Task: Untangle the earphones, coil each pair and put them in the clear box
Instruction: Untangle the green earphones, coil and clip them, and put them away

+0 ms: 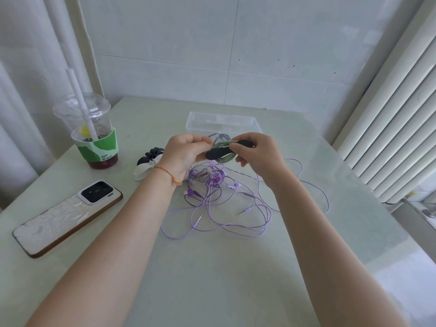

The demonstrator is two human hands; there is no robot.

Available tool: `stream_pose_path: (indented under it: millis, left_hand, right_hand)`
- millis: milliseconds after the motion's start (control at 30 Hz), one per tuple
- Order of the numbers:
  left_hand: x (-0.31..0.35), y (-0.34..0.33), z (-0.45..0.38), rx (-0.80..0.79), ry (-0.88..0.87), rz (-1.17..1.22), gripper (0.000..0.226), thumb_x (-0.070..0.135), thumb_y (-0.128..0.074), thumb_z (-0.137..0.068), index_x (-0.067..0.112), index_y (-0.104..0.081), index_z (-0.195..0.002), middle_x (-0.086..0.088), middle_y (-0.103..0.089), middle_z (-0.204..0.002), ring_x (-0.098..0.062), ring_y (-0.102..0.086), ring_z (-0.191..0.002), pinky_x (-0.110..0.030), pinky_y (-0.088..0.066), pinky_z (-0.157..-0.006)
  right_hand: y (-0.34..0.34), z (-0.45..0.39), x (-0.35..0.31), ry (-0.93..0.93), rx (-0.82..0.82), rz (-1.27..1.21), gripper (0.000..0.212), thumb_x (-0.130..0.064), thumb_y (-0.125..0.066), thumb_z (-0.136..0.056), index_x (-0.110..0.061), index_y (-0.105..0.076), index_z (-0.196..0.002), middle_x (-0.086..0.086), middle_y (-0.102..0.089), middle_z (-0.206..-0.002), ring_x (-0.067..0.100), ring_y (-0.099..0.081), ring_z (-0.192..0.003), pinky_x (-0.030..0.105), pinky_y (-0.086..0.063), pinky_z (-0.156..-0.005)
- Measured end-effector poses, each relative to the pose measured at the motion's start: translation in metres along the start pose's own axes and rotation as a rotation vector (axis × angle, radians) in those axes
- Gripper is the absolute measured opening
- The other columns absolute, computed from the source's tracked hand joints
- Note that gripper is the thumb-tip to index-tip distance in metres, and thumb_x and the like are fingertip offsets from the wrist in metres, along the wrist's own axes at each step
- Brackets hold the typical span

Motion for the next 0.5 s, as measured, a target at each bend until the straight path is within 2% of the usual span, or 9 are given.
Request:
stream_pose_path:
  millis: [67,167,233,333,500]
  left_hand:
    - [0.0,0.001,-0.001,-0.001,-0.023,-0.004,0.008,-0.006,-0.065,-0.086,0.001,-0.068,-0.086,-0.013,-0.066,-0.079,-0.018,-0.065,-0.069,-0.023,-0.058,-0.068]
    - [-0.001,0.003,-0.003,0.007,-0.035,-0.032,0.009,0.0,-0.067,-0.087,0.007,-0.07,-0.084,-0.006,-0.068,-0.074,-0.014,-0.064,-0.065,-0.022,-0.058,-0.066]
    - [-0.002,0.003,-0.003,0.011,-0.018,-0.054,0.012,0.001,-0.064,-0.089,0.009,-0.07,-0.083,-0.004,-0.066,-0.071,-0.013,-0.062,-0.06,-0.023,-0.057,-0.06]
    - [-0.004,-0.002,-0.001,-0.027,0.051,-0.035,0.011,0.003,-0.06,-0.093,0.008,-0.069,-0.088,-0.009,-0.062,-0.073,-0.018,-0.063,-0.058,-0.025,-0.057,-0.056]
    - [-0.007,-0.008,-0.001,-0.058,0.056,0.002,0.014,0.001,-0.062,-0.092,-0.002,-0.065,-0.105,-0.012,-0.066,-0.082,-0.023,-0.068,-0.061,-0.03,-0.061,-0.066]
  right_hand:
    - [0.0,0.0,0.0,-0.002,0.041,-0.027,0.005,-0.013,-0.067,-0.088,-0.009,-0.07,-0.089,0.005,-0.063,-0.061,0.009,-0.051,-0.044,0.015,-0.042,-0.047]
    - [-0.001,-0.002,0.002,-0.001,0.101,-0.007,0.005,-0.017,-0.066,-0.089,-0.015,-0.069,-0.085,0.003,-0.062,-0.059,0.011,-0.05,-0.045,0.017,-0.041,-0.047]
    - [-0.002,-0.005,0.004,0.012,0.147,0.051,0.008,-0.022,-0.067,-0.089,-0.015,-0.069,-0.089,0.001,-0.063,-0.062,0.012,-0.053,-0.05,0.021,-0.042,-0.052]
    - [0.001,-0.008,0.005,0.018,0.203,0.087,0.015,-0.026,-0.068,-0.088,-0.013,-0.069,-0.095,0.001,-0.064,-0.068,0.015,-0.056,-0.06,0.025,-0.043,-0.06]
    - [0.001,-0.006,0.005,0.001,0.209,0.062,0.016,-0.027,-0.066,-0.088,-0.013,-0.069,-0.093,-0.001,-0.064,-0.059,0.01,-0.052,-0.049,0.024,-0.04,-0.054]
Point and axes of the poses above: each hand's wrist, its own z-axis away from the middle knuckle, its own y-axis out of the back of the hand, x = y × z, the point moved 3 cm from there along -z, towards the middle knuckle
